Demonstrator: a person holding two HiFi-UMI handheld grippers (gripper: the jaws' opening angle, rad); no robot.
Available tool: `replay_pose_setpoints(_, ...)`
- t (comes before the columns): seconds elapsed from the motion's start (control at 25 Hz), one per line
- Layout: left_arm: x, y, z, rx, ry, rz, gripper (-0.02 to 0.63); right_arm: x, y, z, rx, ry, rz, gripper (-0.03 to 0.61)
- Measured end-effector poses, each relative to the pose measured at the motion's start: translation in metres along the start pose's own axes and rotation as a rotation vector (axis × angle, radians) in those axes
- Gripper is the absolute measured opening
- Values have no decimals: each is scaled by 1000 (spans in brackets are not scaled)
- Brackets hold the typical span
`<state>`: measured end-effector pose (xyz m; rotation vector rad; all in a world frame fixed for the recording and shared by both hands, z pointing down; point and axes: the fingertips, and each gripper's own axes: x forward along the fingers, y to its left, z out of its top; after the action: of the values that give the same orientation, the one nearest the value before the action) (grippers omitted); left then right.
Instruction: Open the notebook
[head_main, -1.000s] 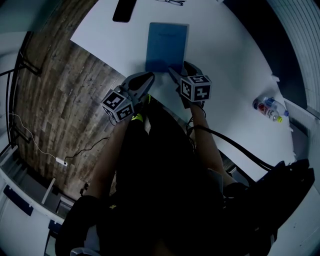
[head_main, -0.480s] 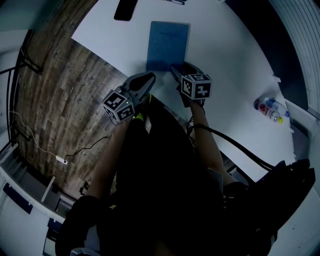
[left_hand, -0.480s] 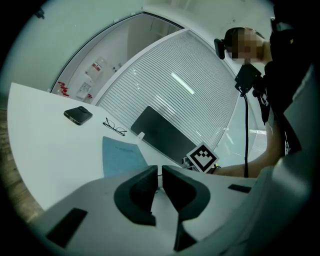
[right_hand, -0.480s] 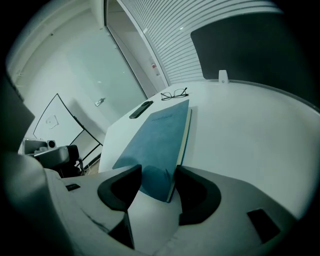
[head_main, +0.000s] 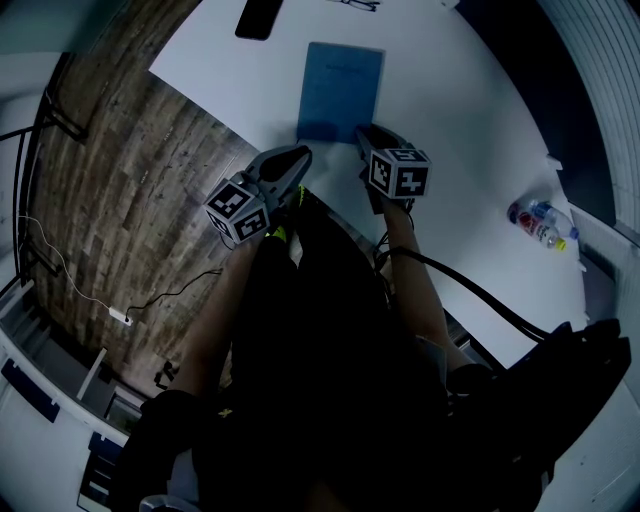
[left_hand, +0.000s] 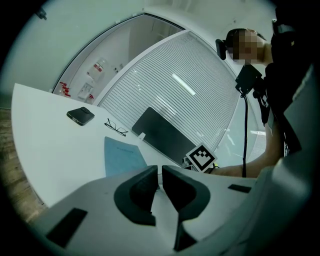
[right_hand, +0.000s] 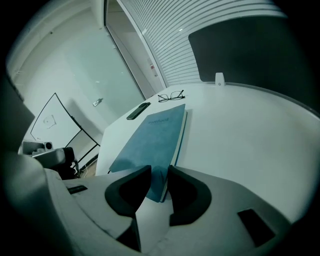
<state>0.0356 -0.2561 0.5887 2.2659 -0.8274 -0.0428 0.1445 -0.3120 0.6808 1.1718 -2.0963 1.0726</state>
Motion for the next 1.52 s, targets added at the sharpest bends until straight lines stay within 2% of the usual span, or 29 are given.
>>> replay_pose_setpoints(0.44, 1, -6, 5, 3, -14, -12, 38, -12, 7, 12, 31, -54, 32, 52)
replay_pose_setpoints(1.16, -2, -26, 15, 25, -29, -51, 38, -35, 22, 35, -15, -120, 46, 38)
replay_pose_setpoints(1.52, -16, -25, 27, 36, -68, -50, 38, -43, 40, 46, -67, -136, 45, 35)
